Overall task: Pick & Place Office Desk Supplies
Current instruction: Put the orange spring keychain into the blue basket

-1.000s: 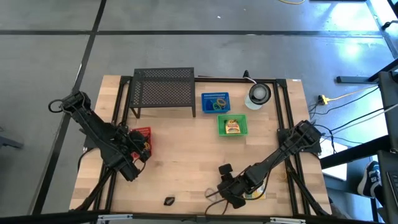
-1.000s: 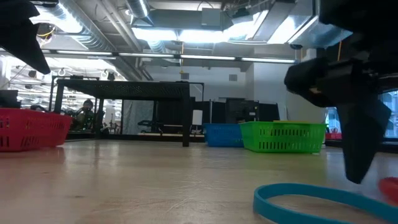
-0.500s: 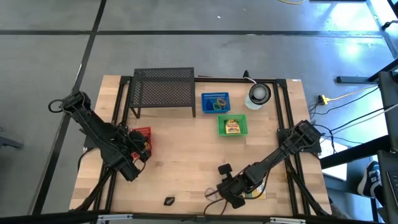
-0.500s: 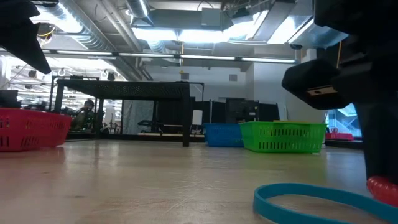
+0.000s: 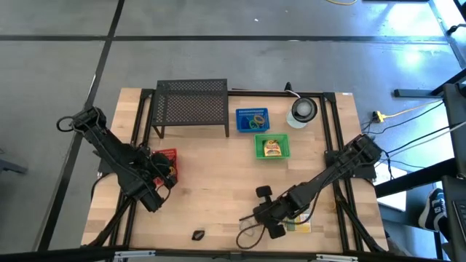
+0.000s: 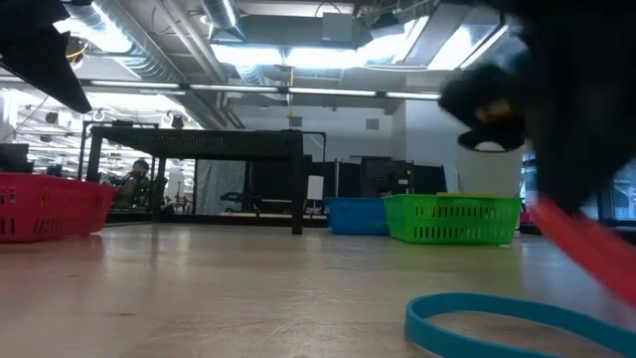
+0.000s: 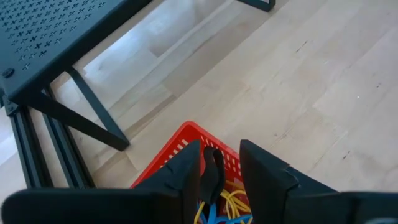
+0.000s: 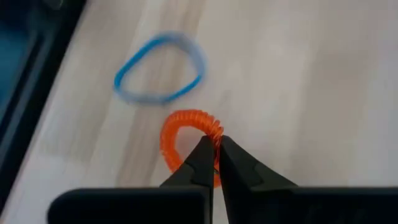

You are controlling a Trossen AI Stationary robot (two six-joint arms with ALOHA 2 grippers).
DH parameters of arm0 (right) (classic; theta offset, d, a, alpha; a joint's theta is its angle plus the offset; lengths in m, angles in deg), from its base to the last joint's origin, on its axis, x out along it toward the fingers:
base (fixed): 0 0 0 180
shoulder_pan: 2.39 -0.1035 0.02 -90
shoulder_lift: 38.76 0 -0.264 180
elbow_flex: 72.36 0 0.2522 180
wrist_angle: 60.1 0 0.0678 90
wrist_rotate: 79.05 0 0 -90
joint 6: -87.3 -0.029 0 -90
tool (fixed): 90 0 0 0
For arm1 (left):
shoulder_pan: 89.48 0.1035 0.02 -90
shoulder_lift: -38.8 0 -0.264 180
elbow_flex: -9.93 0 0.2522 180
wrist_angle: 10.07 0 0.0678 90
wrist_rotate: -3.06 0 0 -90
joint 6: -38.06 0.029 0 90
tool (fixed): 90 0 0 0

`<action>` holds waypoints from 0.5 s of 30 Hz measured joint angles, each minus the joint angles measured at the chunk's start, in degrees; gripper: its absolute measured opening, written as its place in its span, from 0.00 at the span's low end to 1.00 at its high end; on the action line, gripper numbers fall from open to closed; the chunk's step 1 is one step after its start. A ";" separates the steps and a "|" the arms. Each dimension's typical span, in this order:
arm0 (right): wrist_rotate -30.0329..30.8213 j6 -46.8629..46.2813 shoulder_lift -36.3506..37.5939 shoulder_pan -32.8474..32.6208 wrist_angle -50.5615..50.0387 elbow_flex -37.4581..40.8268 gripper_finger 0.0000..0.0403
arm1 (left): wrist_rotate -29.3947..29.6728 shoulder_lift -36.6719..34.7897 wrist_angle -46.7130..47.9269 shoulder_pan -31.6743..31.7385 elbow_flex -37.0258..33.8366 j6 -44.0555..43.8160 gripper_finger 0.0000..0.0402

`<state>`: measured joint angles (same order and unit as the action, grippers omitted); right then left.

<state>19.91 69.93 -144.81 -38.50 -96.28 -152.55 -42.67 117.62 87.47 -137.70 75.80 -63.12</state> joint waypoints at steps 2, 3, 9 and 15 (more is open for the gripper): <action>4.27 -0.02 2.64 0.72 0.05 0.00 0.03 | 0.05 0.00 0.01 0.01 0.00 0.00 0.26; 7.80 -0.02 4.10 1.06 0.39 0.00 0.04 | 0.24 0.00 0.01 0.00 0.00 0.00 0.25; 35.97 -0.72 13.79 2.89 8.07 -0.11 0.05 | 2.91 0.02 0.03 0.01 0.02 0.00 0.26; 48.92 -0.91 20.19 4.49 16.83 -0.24 0.05 | 9.47 0.02 -0.03 0.28 0.02 -0.02 0.25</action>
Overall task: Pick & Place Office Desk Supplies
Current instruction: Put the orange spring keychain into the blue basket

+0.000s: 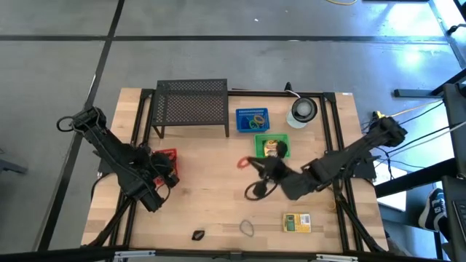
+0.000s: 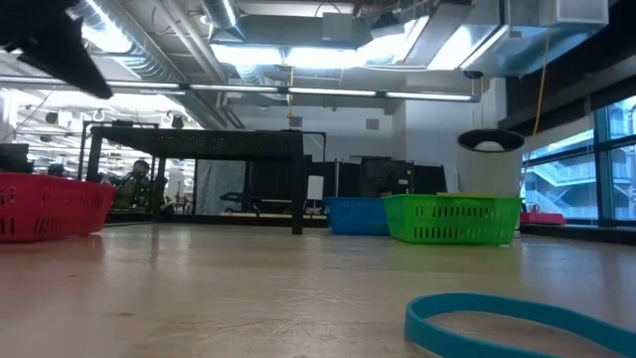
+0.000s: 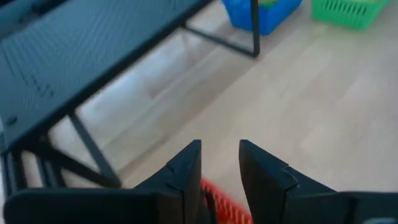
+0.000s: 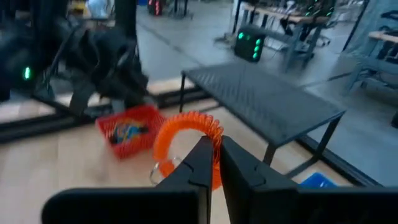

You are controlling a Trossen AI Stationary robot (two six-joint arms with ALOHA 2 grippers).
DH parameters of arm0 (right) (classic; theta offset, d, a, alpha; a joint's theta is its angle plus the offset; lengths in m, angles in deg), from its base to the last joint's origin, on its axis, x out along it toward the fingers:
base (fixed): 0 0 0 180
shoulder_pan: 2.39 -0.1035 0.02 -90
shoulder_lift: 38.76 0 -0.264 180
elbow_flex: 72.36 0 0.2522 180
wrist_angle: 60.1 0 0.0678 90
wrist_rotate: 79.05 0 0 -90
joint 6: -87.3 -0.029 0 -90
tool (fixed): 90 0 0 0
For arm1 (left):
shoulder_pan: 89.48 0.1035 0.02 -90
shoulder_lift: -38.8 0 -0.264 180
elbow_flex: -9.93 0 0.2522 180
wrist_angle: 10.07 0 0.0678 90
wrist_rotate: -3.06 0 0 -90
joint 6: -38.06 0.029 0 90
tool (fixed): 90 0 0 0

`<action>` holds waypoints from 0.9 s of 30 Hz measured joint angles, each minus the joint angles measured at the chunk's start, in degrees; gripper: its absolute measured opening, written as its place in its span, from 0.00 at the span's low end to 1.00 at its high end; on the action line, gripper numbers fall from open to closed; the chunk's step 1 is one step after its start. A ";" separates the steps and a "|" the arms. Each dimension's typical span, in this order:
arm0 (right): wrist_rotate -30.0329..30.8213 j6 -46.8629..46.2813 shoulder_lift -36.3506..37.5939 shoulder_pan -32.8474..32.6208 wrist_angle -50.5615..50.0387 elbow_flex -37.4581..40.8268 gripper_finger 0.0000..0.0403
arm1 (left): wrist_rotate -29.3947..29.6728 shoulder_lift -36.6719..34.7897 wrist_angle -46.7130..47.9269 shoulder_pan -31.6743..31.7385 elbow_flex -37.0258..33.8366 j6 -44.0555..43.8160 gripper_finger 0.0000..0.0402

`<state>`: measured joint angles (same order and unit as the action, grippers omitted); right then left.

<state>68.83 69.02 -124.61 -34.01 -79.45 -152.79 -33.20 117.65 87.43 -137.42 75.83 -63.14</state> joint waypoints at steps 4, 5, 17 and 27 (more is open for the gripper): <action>0.17 3.45 1.02 0.96 3.60 0.00 0.05 | 4.51 0.00 -0.60 0.91 0.00 0.01 0.25; 0.15 4.18 1.02 1.19 4.12 0.00 0.05 | 5.07 0.00 -0.90 1.20 0.00 0.02 0.25; 1.49 4.81 0.95 5.44 1.60 -0.02 0.06 | 5.35 0.00 -2.65 3.62 0.00 0.02 0.25; -0.26 -20.59 0.73 18.00 -20.23 3.37 0.06 | 5.35 0.00 -2.97 3.93 0.00 0.00 0.25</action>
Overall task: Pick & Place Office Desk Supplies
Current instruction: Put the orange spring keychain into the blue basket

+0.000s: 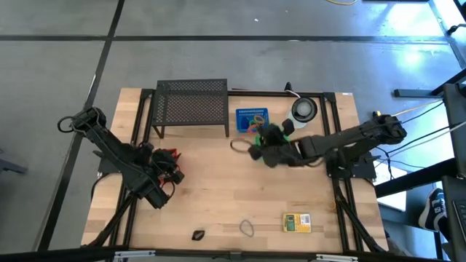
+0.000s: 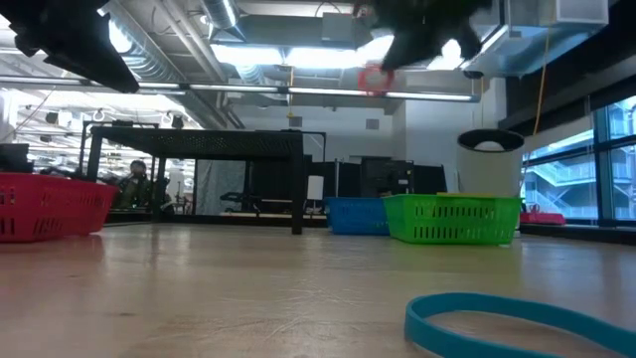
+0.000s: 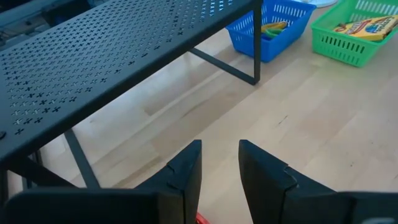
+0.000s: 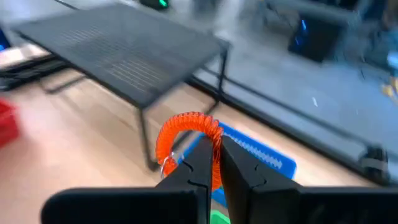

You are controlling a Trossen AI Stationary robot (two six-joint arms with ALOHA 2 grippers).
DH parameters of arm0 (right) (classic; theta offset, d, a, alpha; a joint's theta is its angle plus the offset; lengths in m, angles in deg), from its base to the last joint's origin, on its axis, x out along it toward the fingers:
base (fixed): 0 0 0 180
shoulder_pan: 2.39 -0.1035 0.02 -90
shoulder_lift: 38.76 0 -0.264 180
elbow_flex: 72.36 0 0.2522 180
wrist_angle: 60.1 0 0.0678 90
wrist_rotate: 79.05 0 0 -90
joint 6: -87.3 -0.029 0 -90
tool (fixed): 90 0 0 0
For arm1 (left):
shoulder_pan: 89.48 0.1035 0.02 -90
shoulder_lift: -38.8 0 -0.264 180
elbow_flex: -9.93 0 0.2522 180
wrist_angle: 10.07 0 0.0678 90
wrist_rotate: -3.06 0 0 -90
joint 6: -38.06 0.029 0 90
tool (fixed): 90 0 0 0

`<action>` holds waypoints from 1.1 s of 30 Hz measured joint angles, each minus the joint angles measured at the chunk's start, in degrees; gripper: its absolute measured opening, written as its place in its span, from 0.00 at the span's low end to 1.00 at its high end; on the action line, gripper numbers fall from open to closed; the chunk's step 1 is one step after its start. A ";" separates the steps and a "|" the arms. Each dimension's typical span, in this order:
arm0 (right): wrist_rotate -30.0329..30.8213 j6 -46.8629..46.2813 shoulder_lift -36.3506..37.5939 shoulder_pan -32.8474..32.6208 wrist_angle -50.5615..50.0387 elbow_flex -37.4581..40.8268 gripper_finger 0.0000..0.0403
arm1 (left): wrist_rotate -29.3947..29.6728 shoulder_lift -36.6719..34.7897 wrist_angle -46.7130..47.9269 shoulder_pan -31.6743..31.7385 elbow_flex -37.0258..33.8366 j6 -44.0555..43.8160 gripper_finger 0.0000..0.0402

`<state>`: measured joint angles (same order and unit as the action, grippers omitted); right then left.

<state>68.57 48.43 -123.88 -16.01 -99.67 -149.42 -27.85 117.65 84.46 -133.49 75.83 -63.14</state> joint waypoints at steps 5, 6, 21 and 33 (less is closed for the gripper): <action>-8.53 -4.44 0.00 7.82 1.96 6.79 0.06 | 0.00 0.00 -0.01 0.00 0.00 0.03 0.25; -8.62 -4.49 0.00 9.08 2.87 8.15 0.06 | 0.00 0.00 -0.02 0.00 0.00 0.54 0.25; -10.48 -7.24 0.00 16.63 24.43 20.96 0.06 | 2.99 0.00 -0.04 1.26 0.00 3.02 0.25; -7.04 -7.15 -5.93 16.61 30.26 21.16 0.06 | 2.95 0.00 -0.13 4.02 0.00 3.03 0.24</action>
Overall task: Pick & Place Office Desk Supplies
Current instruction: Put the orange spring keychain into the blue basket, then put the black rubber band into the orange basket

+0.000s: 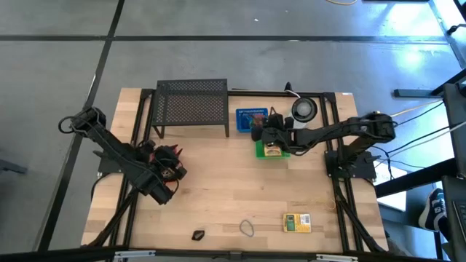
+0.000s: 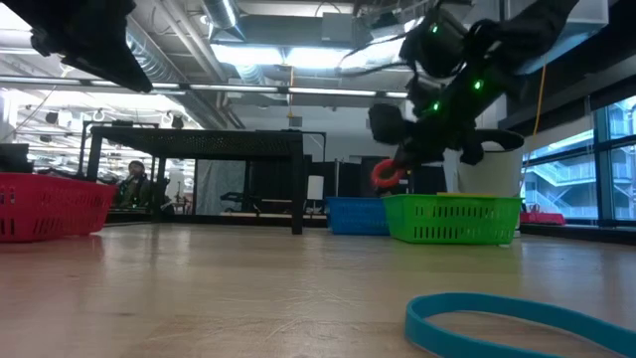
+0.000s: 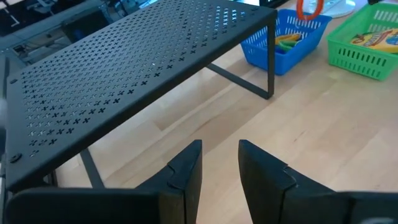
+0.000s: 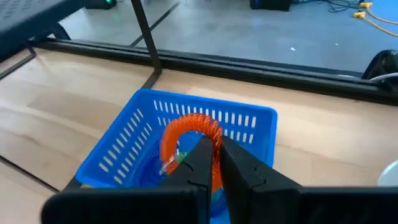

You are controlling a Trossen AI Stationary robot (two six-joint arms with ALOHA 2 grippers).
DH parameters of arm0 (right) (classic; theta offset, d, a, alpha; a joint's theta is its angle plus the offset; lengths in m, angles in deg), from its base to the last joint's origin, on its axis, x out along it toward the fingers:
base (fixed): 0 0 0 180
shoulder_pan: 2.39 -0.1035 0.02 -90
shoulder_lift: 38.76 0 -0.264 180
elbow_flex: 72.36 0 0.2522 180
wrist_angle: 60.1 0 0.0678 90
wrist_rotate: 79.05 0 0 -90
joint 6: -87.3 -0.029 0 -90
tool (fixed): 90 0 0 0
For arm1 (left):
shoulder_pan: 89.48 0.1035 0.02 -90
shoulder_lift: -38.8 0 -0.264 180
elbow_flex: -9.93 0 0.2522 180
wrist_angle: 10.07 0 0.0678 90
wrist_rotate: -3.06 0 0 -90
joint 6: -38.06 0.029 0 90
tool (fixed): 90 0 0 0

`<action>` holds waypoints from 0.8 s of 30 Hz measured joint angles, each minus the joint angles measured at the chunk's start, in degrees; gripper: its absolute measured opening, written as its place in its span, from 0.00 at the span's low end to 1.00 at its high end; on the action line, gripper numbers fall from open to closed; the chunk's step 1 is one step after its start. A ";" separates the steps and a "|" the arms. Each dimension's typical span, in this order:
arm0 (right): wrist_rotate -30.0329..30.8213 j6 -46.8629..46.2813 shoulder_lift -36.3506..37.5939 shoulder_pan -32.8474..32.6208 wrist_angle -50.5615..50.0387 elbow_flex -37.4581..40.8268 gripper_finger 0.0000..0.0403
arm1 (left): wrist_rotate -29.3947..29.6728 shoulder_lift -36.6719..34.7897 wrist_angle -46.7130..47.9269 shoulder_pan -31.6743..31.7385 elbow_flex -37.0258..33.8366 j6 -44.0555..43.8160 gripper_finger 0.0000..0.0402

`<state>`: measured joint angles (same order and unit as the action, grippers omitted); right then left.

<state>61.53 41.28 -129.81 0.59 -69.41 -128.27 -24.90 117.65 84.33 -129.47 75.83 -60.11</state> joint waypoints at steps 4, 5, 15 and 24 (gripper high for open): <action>1.91 1.33 -3.07 0.05 2.17 -0.81 0.06 | -0.03 0.00 -0.11 0.11 0.00 1.86 0.24; 1.95 2.28 -3.74 0.11 2.18 -1.15 0.06 | -0.04 0.00 -0.11 0.11 0.00 2.04 0.24; -1.20 8.57 -6.24 0.57 2.47 -4.11 0.06 | -0.13 0.00 -0.11 0.09 0.00 2.08 0.24; -8.06 8.59 -6.29 3.12 2.40 -4.11 0.20 | -0.19 0.00 -0.11 0.09 0.00 1.93 0.24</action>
<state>53.48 49.87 -136.10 3.71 -67.01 -132.38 -25.10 117.65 84.22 -129.38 75.83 -58.18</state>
